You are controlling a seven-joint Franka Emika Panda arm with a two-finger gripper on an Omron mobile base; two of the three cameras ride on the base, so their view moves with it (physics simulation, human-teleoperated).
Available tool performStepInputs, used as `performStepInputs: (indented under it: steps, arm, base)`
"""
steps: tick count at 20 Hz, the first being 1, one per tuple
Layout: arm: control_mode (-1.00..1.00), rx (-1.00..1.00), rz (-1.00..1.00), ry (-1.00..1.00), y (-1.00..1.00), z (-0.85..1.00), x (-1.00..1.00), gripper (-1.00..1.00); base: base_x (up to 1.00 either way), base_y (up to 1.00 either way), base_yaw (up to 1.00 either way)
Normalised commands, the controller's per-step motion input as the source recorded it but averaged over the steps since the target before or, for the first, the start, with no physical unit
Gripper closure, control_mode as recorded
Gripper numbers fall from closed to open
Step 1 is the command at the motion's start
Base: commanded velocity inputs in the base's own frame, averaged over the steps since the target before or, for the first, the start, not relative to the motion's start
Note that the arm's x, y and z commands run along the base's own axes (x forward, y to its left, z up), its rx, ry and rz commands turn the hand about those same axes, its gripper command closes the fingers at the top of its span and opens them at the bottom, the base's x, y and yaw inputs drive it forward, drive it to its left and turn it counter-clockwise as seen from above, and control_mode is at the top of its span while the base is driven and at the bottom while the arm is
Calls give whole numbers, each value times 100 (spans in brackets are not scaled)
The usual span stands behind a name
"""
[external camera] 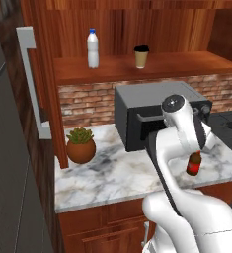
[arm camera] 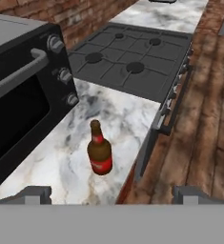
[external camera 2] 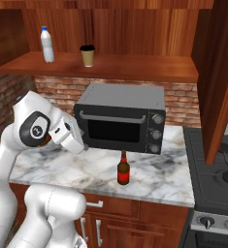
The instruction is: Sort all alcoholic drinks to one cabinet, and non-alcoholic drinks to the other.
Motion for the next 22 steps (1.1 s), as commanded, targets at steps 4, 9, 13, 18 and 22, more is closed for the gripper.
performStepInputs:
  steps: [4,9,13,18,22]
  arm:
    - [-100,-15,0,-4,0,-23,32,-100]
    - [-100,-14,0,0,-6,-28,33,-100]
    - [-100,-4,-1,0,-27,-39,32,-100]
    - [-100,0,-2,1,-25,-32,36,-100]
    - [-100,0,-5,0,-10,-26,31,-100]
  base:
    - [0,0,0]
    - [0,0,0]
    - [0,0,0]
    - [0,0,0]
    - [0,0,0]
